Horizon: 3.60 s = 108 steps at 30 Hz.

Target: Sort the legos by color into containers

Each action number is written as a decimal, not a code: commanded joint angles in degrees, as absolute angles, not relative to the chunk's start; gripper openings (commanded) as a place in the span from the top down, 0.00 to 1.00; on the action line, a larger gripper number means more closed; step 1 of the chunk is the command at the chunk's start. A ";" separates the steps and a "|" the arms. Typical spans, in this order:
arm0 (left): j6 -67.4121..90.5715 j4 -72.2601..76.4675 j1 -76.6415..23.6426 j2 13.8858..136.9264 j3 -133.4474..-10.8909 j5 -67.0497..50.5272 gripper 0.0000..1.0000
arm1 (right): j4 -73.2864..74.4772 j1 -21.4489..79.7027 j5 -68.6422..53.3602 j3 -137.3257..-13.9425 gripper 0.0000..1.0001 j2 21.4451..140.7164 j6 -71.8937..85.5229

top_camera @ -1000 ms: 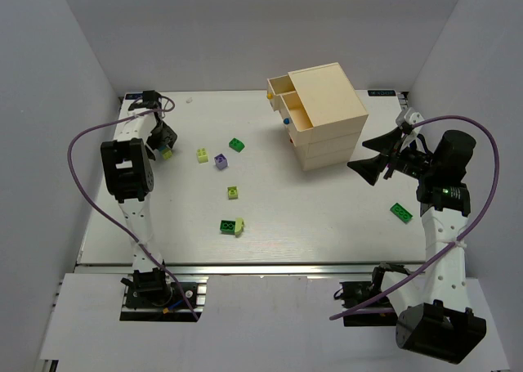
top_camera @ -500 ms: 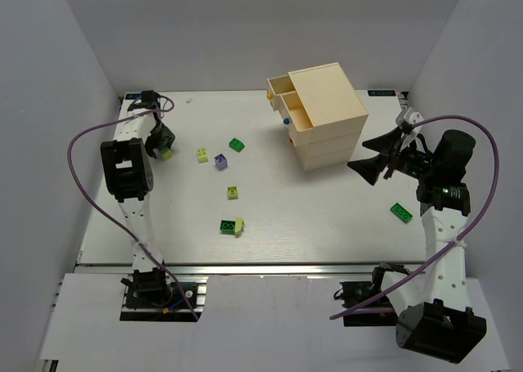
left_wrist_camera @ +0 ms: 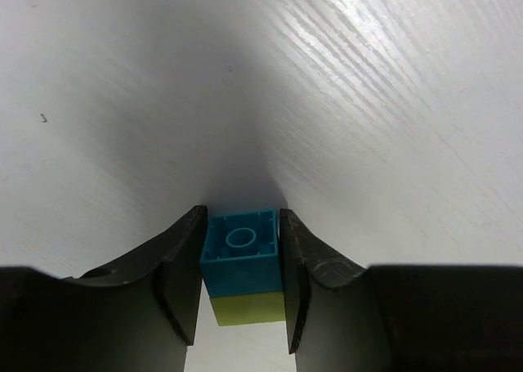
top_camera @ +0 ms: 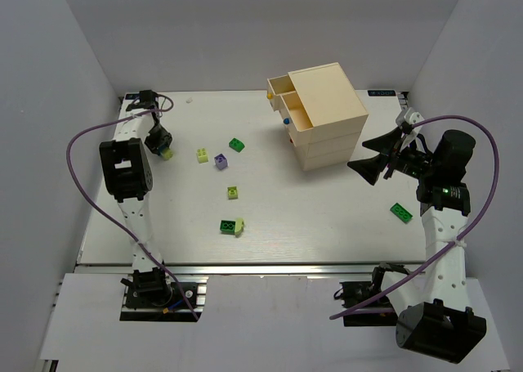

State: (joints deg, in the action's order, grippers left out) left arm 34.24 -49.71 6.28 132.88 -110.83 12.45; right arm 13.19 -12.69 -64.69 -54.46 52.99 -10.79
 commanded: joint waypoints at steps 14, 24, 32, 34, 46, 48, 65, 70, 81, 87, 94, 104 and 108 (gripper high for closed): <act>26.02 -24.37 5.54 104.44 -85.02 -27.04 1.00 | 20.01 -11.08 -69.70 -55.89 0.21 52.56 -18.70; 36.96 18.05 0.88 82.71 -57.85 -58.43 1.00 | 26.02 2.80 -69.70 -57.64 0.42 56.32 -23.04; 51.41 50.70 -5.09 77.35 -46.85 -57.14 1.00 | 15.76 18.71 -54.88 -62.40 0.30 63.19 -6.44; 53.35 53.42 -6.93 76.64 -46.93 -55.90 1.00 | 15.03 22.21 -53.61 -65.28 0.26 66.69 -0.48; 60.73 65.21 -13.09 75.15 -45.00 -47.56 1.00 | -5.96 29.17 -56.96 -74.26 0.11 82.26 33.13; 61.78 66.09 -13.71 75.15 -44.56 -46.85 1.00 | -7.11 30.14 -56.69 -76.10 0.11 84.45 33.92; 64.69 69.87 -17.58 77.60 -43.07 -42.80 1.00 | -16.96 34.89 -52.12 -80.42 0.15 90.70 35.16; 65.21 71.01 -18.11 78.49 -42.72 -42.45 1.00 | -20.29 34.63 -50.81 -79.11 0.21 90.62 37.61; 64.78 71.80 -18.63 78.05 -41.49 -40.17 1.00 | -23.12 34.72 -50.36 -77.87 0.38 90.88 41.22; 64.78 72.60 -18.63 78.31 -41.84 -39.11 1.00 | -22.59 34.54 -49.84 -77.61 0.31 90.00 40.96; 63.72 71.19 -18.63 77.96 -43.24 -38.67 1.00 | -21.71 34.54 -49.75 -77.61 0.31 90.18 40.69; 62.05 69.61 -18.63 77.70 -43.85 -38.23 1.00 | -20.83 34.45 -49.75 -77.08 0.33 90.00 40.52; 61.44 68.73 -18.63 77.87 -44.73 -38.41 1.00 | -20.74 34.45 -49.75 -76.64 0.33 89.91 40.43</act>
